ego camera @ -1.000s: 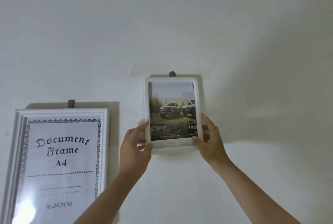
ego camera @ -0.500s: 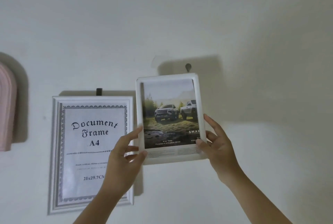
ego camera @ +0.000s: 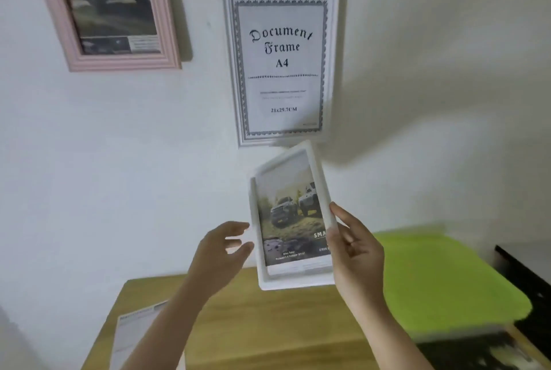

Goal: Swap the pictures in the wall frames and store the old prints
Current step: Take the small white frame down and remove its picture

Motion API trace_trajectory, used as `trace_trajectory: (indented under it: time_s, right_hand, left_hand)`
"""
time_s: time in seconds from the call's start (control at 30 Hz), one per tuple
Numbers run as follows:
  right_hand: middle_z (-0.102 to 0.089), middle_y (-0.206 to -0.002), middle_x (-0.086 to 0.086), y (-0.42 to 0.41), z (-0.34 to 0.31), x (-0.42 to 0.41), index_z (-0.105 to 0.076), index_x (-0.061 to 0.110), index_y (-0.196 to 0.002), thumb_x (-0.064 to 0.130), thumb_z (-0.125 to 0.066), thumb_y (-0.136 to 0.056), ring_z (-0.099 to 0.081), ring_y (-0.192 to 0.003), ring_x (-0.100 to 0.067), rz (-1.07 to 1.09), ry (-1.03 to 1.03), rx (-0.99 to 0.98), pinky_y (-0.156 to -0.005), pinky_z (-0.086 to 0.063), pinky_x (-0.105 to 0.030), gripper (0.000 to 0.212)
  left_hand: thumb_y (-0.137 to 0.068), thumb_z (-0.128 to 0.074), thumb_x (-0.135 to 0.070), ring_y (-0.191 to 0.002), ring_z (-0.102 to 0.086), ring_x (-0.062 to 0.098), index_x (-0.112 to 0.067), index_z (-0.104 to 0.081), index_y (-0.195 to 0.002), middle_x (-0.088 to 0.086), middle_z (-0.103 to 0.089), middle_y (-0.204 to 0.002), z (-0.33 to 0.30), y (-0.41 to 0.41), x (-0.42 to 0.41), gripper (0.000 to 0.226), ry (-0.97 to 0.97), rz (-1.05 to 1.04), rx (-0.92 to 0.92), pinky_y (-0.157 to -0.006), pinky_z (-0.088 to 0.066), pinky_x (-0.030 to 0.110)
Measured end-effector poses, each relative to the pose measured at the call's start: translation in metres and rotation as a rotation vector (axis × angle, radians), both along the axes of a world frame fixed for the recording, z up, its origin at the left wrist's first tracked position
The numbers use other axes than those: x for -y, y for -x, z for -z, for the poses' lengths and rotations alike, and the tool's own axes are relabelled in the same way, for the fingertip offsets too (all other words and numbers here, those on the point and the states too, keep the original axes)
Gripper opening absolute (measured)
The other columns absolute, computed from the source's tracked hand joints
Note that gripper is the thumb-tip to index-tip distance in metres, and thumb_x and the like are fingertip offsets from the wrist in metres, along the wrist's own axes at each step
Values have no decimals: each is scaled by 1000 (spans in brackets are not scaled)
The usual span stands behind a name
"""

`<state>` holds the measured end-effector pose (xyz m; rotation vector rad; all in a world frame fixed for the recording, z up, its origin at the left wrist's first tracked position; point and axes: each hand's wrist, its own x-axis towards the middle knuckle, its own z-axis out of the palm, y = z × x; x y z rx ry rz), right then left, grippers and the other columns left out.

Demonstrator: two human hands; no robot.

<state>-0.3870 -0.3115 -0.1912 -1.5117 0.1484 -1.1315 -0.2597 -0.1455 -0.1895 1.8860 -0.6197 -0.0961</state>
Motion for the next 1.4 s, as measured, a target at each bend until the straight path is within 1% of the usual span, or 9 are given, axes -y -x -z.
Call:
trace_trajectory:
  time_s: [0.13,0.3,0.53,0.67,0.8,0.93,1.03,1.2,1.4]
  right_hand:
    - [-68,-72,10,16,51,-55,-65,24,-110,-6,-57,-87,-54,-55,-1,36,15,-80,-54,-42,-12,39]
    - [-71,-102,15,31,93,-108,-66,27,-114,13,-59,-84,-69,-82,-4,65,158,-170,-68,-54,-20,34]
    - [-70,-109,8,49,117,-140,-63,13,-120,21,-54,-85,-58,-74,15,139,308,-253,-65,-45,-6,37]
    - [-62,-124,16,58,120,-144,-54,16,-130,34,-57,-86,-60,-111,-2,-30,238,-309,-88,-47,-16,48]
    - [-59,-124,14,62,131,-128,-49,28,-131,43,-58,-83,-56,-116,-8,-33,65,-374,-95,-44,-21,51]
    - [-43,-133,15,64,153,-102,-40,42,-134,47,-57,-86,-43,-121,-4,22,-42,-652,-99,-37,-27,51]
    - [-52,-121,5,64,168,-88,-42,34,-136,33,-59,-89,-55,-105,-12,-66,-178,-749,-86,-47,-27,50]
    - [-62,-116,1,62,197,-83,-51,34,-129,26,-70,-82,-62,-105,-14,-71,-155,-798,-92,-52,-40,51]
    - [-57,-122,-2,60,227,-86,-51,24,-132,27,-73,-79,-57,-105,-7,24,-109,-884,-96,-47,-29,58]
  left_hand:
    - [-83,-67,-17,-91,-64,6,-29,-64,-101,-9,-66,-102,1,31,-23,21,134,17,-67,-64,-47,6]
    - [-85,-63,-32,-75,-67,1,-40,-63,-108,-10,-63,-105,5,58,-35,24,13,139,-87,-64,-47,7]
    - [-77,-71,-32,-66,-56,-2,-35,-68,-100,-14,-61,-88,16,69,-38,23,-92,-17,-37,-64,-41,9]
    - [-71,-74,-20,-59,-56,-7,-25,-69,-87,-17,-59,-72,18,66,-43,18,-138,-75,8,-52,-39,0]
    - [-70,-66,-13,-51,-53,9,-24,-69,-82,-4,-66,-73,28,57,-54,16,-187,-102,-10,-45,-43,13]
    - [-73,-68,-12,-55,-57,15,-26,-70,-81,-2,-67,-64,47,46,-71,16,-145,-103,-121,-59,-52,30]
    - [-76,-68,-7,-54,-54,15,-21,-71,-84,-5,-63,-54,69,41,-81,17,-11,-88,-306,-72,-57,40]
    - [-79,-68,-10,-68,-65,16,-39,-68,-82,2,-72,-85,117,39,-83,30,33,-150,-346,-74,-53,38]
    - [-75,-71,-13,-78,-70,11,-37,-57,-118,-7,-65,-112,185,58,-89,51,-126,-75,-438,-68,-57,29]
